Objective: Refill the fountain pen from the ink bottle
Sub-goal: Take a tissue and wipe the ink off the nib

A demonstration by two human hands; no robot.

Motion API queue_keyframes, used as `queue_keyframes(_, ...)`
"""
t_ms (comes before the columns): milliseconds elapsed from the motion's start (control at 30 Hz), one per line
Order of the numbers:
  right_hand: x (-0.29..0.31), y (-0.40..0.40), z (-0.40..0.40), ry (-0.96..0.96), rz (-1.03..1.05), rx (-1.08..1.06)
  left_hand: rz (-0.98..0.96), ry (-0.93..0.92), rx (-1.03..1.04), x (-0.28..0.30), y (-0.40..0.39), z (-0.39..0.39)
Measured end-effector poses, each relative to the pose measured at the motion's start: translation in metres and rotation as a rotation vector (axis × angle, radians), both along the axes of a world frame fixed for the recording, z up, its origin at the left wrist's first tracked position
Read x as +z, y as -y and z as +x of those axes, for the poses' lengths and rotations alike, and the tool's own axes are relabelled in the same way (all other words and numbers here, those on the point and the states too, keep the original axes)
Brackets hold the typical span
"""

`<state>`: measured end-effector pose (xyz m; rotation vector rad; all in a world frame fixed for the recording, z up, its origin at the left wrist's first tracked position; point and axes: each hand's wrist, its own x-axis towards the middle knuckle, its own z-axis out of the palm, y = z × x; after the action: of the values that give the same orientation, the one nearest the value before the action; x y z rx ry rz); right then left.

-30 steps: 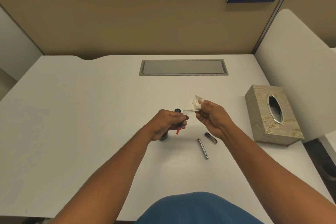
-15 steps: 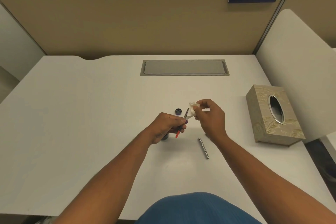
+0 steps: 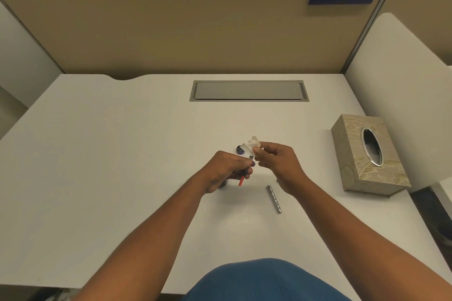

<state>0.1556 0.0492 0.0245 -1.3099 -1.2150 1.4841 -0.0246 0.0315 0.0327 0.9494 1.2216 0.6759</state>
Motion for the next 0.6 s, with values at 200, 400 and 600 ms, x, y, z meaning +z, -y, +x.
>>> queue_keyframes(200, 0.0057, -0.0014, -0.0039, -0.1, -0.078, -0.04, 0.027, -0.012, -0.001, 0.0032, 0.0001, -0.0019)
queue_keyframes(400, 0.0081, -0.0043, -0.0078, -0.111, -0.086, -0.124, 0.084, -0.065, 0.022, 0.004, -0.0019, -0.0021)
queue_keyframes(600, 0.0056, -0.006, -0.0078, -0.114, -0.104, -0.175, 0.153, -0.186, 0.05, -0.0009, -0.0052, -0.0019)
